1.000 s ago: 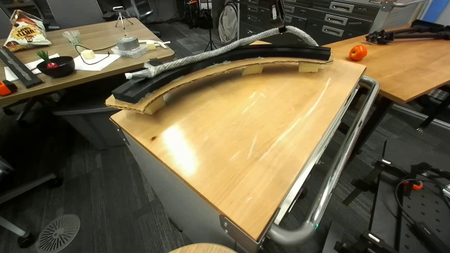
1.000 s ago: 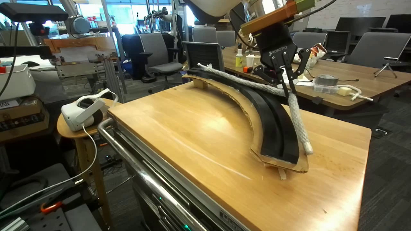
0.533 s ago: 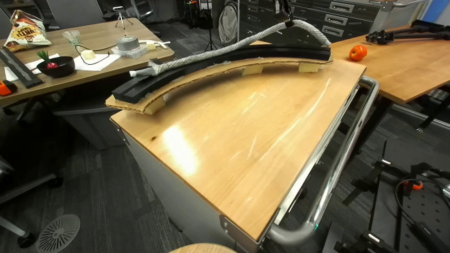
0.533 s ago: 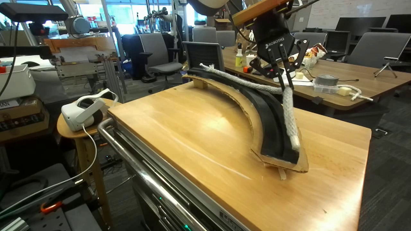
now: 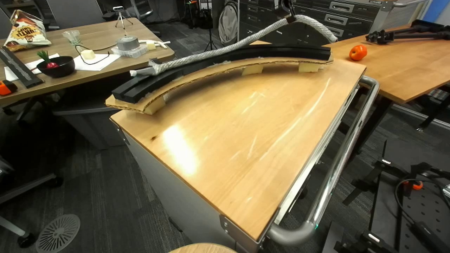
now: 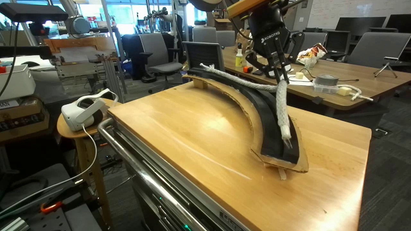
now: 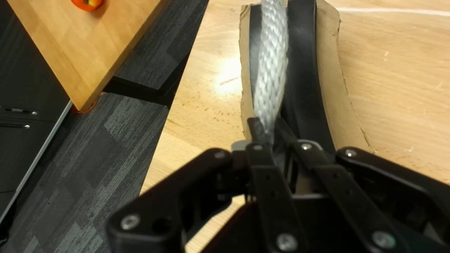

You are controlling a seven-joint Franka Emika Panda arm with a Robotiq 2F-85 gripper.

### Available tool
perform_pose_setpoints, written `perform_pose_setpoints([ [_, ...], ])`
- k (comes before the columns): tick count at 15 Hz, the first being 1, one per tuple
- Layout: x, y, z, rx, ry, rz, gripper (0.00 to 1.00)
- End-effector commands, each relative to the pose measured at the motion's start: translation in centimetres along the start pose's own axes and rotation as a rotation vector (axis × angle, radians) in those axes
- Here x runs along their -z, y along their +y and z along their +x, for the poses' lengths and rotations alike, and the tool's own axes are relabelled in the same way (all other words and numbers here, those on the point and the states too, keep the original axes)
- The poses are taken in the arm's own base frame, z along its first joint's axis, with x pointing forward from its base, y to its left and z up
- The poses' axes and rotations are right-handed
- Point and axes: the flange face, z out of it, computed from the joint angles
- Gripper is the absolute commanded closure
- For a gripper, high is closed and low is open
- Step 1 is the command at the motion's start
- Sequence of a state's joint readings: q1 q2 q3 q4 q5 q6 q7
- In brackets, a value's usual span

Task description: Place the rope on the platform

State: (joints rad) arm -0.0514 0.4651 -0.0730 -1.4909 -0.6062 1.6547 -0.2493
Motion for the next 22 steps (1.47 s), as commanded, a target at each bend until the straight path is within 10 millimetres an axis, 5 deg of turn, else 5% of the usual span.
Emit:
perform_pose_setpoints([
  [1, 0.9, 0.6, 0.5, 0.0, -0.013, -0.004, 0.88],
  [5, 0.7, 0.6, 0.9, 0.013, -0.009, 0.0, 0.87],
  [6, 0.6, 0.6, 1.0, 0.017, -0.01, 0.005, 0.79],
  [12, 0.3, 0.3, 1.5, 0.045, -0.013, 0.016, 0.84],
  [13, 0.2, 0.2, 1.6, 0.05, -0.012, 0.019, 0.59],
  [15, 0.2, 0.1, 1.7, 0.063, -0.009, 0.022, 0.54],
  [22, 0.1, -0.1, 1.5, 0.113, 0.046, 0.028, 0.01],
])
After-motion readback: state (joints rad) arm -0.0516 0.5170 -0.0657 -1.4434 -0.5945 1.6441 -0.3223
